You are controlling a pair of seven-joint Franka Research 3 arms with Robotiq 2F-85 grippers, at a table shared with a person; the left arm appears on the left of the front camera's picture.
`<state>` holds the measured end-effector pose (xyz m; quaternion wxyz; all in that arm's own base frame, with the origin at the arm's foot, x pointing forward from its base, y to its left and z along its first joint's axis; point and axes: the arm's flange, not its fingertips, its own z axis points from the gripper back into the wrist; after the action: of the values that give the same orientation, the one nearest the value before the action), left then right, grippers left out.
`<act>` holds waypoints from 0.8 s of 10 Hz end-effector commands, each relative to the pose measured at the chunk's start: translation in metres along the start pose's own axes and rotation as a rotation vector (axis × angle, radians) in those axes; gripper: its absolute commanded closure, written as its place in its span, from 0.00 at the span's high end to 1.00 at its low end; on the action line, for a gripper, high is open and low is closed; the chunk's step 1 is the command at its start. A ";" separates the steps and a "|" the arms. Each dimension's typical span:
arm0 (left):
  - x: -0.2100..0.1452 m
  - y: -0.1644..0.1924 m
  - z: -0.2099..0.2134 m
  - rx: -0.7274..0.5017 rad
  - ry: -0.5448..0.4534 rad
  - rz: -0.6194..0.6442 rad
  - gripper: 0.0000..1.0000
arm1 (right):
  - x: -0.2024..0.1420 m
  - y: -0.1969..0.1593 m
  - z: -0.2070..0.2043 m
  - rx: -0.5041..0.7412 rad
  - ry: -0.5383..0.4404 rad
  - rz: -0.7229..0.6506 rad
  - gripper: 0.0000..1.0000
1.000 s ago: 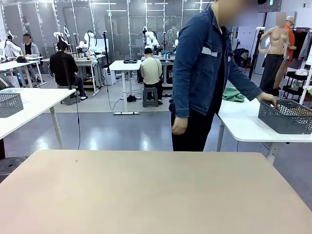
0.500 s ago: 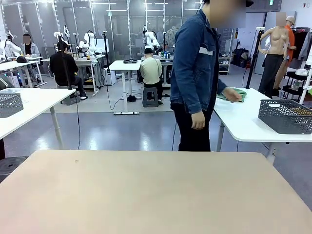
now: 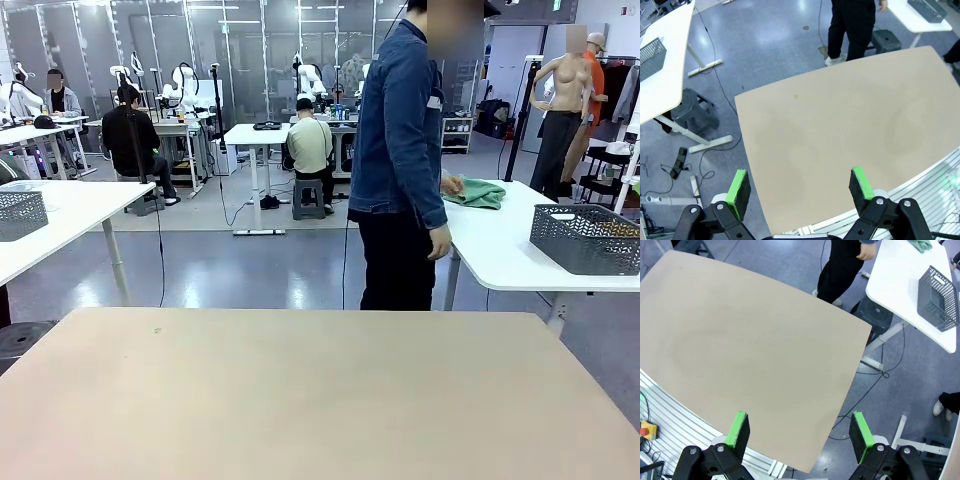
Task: Fold the towels and place them in the basket.
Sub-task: When a person lays out a Towel with hook on the table, fold it in half twice.
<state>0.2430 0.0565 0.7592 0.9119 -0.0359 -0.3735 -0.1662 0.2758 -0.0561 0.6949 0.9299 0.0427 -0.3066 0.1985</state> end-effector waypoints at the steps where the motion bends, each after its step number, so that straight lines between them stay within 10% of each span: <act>1: 0.000 0.000 0.000 0.001 0.001 -0.001 1.00 | 0.000 -0.001 -0.001 0.000 0.002 0.000 1.00; 8: 0.000 0.000 0.000 0.001 0.001 -0.001 1.00 | 0.000 -0.001 -0.001 0.000 0.002 0.000 1.00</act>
<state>0.2430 0.0565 0.7592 0.9119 -0.0359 -0.3735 -0.1662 0.2758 -0.0561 0.6949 0.9299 0.0427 -0.3066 0.1985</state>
